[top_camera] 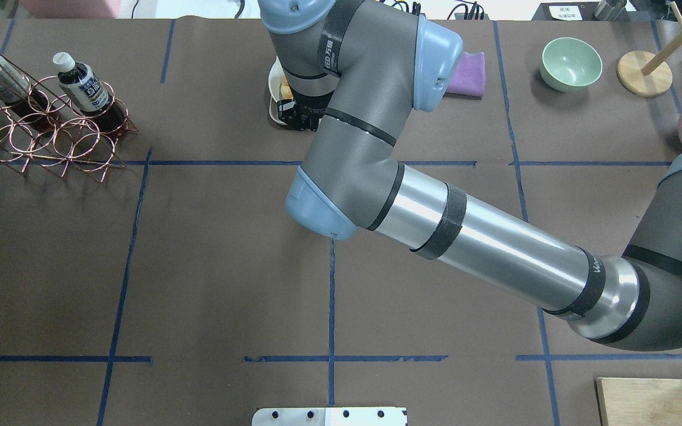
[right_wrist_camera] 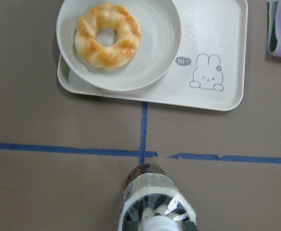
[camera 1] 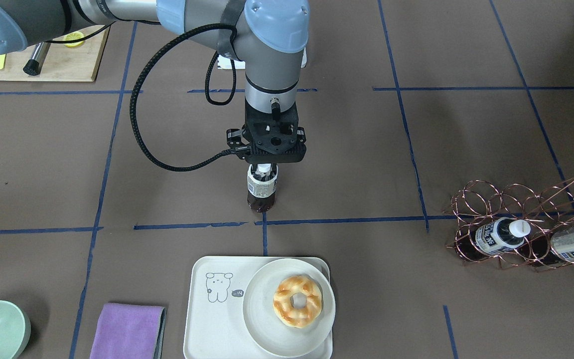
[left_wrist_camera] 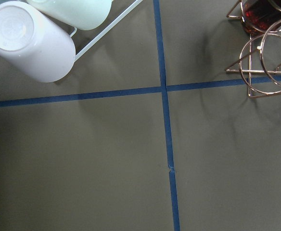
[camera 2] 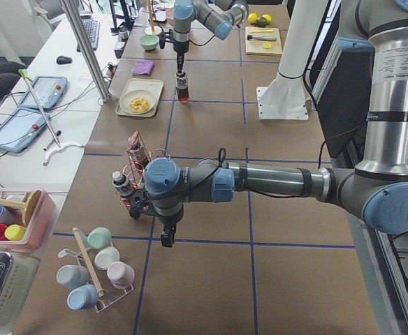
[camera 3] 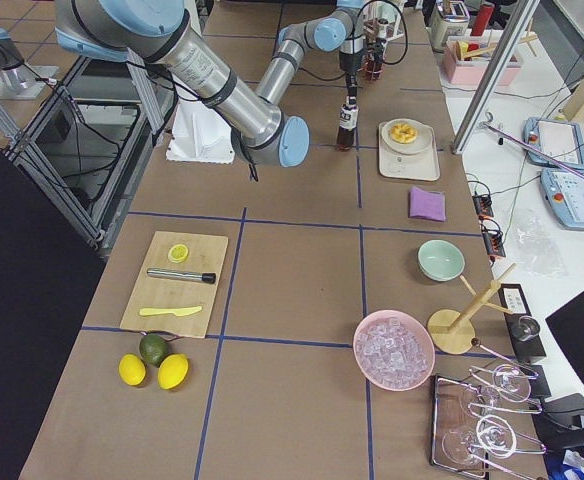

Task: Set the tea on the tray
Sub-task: 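Grasp the tea bottle with the right gripper and lift it, then lower the bottle onto the tray beside the plate and open the right gripper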

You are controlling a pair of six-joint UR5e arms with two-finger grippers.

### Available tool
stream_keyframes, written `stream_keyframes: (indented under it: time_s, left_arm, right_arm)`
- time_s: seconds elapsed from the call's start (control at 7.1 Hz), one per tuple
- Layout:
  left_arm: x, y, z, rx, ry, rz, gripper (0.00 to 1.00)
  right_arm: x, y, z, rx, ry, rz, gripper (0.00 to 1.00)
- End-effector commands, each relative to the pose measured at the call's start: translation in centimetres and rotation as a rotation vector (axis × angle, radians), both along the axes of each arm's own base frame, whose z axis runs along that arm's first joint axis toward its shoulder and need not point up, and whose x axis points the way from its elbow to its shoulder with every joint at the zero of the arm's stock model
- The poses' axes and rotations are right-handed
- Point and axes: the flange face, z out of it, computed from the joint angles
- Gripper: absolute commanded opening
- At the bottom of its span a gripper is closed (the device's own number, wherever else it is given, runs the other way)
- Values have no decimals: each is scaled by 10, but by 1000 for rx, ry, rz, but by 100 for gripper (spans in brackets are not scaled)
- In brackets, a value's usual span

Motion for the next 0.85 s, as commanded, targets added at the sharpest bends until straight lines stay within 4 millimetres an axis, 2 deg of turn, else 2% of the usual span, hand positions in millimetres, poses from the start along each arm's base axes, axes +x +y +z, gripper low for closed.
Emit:
stream_keyframes:
  time_s: [0.0, 0.14, 0.28, 0.42, 0.56, 0.7]
  left_arm:
    - [0, 0, -1, 3, 0, 0, 100]
    - [-1, 0, -3, 7, 0, 0, 100]
    - [0, 0, -4, 9, 0, 0, 100]
    - [0, -1, -5, 10, 0, 0, 100]
    - [0, -2, -7, 15, -1, 0, 100]
    - [0, -5, -10, 21, -1, 0, 100]
  right_arm:
    - [49, -47, 0, 19, -3, 66, 0]
    - [69, -85, 4, 22, 5, 69, 0]
    - [79, -136, 3, -3, -28, 72, 0]
    - [83, -169, 16, -13, -44, 66, 0]
    - [84, -187, 36, -16, -28, 63, 0]
    - [81, -193, 50, -37, -12, 57, 0]
